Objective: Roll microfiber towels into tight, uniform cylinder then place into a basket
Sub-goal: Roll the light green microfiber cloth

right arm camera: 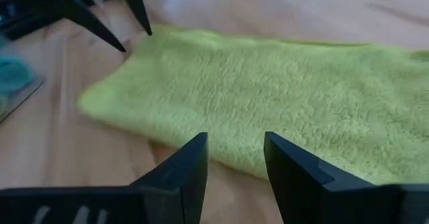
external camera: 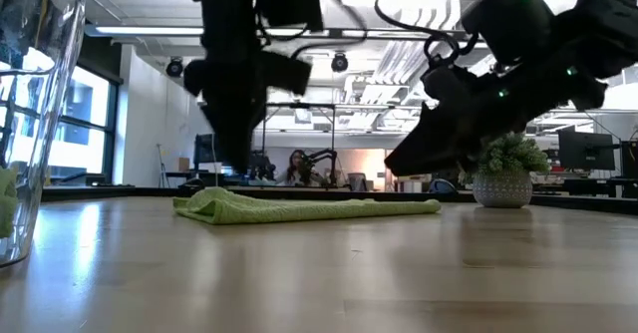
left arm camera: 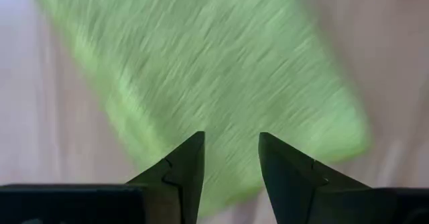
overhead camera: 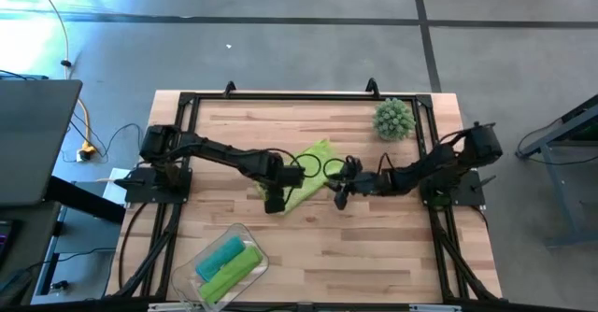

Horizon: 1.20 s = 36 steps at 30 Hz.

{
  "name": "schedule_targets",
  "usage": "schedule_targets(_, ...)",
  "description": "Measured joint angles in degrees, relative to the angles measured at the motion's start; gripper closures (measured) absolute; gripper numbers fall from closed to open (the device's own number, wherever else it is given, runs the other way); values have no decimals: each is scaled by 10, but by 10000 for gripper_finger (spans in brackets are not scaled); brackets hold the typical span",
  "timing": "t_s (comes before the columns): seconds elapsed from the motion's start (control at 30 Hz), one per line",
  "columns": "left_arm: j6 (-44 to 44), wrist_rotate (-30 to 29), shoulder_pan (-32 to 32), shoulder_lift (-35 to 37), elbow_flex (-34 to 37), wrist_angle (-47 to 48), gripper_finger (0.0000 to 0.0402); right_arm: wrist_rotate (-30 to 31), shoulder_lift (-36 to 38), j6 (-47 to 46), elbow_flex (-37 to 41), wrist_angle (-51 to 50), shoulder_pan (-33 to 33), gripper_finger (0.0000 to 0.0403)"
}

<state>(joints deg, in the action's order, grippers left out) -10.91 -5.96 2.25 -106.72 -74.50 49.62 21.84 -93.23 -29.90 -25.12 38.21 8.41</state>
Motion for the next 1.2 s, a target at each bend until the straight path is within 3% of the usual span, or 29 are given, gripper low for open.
schedule_targets(0.17,-26,-3,25,0,26,37,273,82,-53,-1,0,76,18,265)
schedule_targets(0.53,-121,52,17,0,89,-4,273,97,-125,56,0,75,-20,265)
schedule_targets(0.67,-159,82,-7,0,102,-77,273,97,-125,119,0,68,-54,265)
schedule_targets(0.9,-196,111,-50,0,105,-290,273,95,-119,196,0,66,-119,265)
schedule_targets(1.03,-146,109,-67,1,95,-377,273,40,-73,169,0,66,-118,265)
schedule_targets(1.2,-84,107,-69,6,61,-326,273,-70,-16,94,0,70,-72,265)
